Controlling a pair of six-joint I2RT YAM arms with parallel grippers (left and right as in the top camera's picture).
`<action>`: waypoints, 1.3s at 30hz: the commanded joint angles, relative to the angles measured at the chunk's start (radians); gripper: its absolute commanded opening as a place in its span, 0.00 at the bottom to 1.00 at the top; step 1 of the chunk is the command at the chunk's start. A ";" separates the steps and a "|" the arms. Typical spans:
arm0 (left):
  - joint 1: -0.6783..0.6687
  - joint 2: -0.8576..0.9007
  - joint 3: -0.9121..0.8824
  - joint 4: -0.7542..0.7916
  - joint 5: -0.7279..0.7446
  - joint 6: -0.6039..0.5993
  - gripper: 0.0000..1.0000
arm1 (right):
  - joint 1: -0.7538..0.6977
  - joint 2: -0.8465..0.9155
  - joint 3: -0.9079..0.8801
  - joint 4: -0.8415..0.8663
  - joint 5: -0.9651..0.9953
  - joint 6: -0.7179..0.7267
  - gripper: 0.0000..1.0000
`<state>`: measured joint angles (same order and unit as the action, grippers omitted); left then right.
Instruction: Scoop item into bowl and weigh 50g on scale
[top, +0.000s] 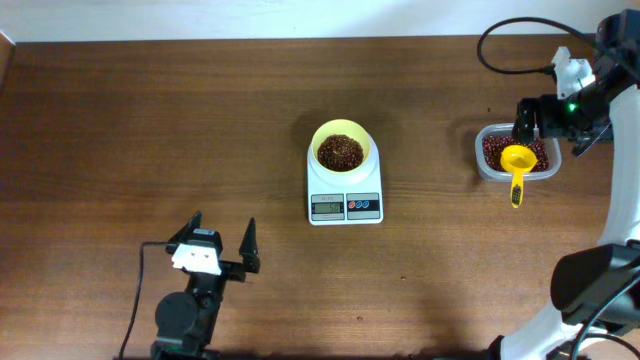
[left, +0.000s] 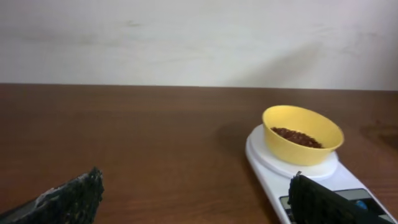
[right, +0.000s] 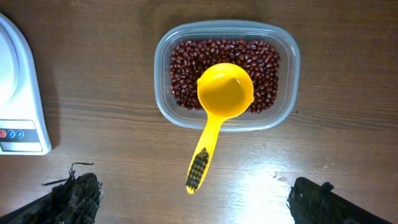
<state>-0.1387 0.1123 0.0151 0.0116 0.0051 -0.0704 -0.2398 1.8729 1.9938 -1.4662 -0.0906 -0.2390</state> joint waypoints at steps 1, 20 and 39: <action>0.041 -0.076 -0.006 -0.098 0.016 0.021 0.99 | -0.003 -0.013 0.019 0.000 0.009 0.000 0.99; 0.116 -0.108 -0.006 -0.100 0.014 0.132 0.99 | -0.003 -0.013 0.019 0.000 0.009 0.000 0.99; 0.116 -0.107 -0.006 -0.096 0.014 0.132 0.99 | -0.003 -0.013 0.019 0.000 0.009 0.000 0.99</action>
<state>-0.0299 0.0139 0.0120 -0.0792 0.0116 0.0456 -0.2398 1.8729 1.9938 -1.4658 -0.0902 -0.2390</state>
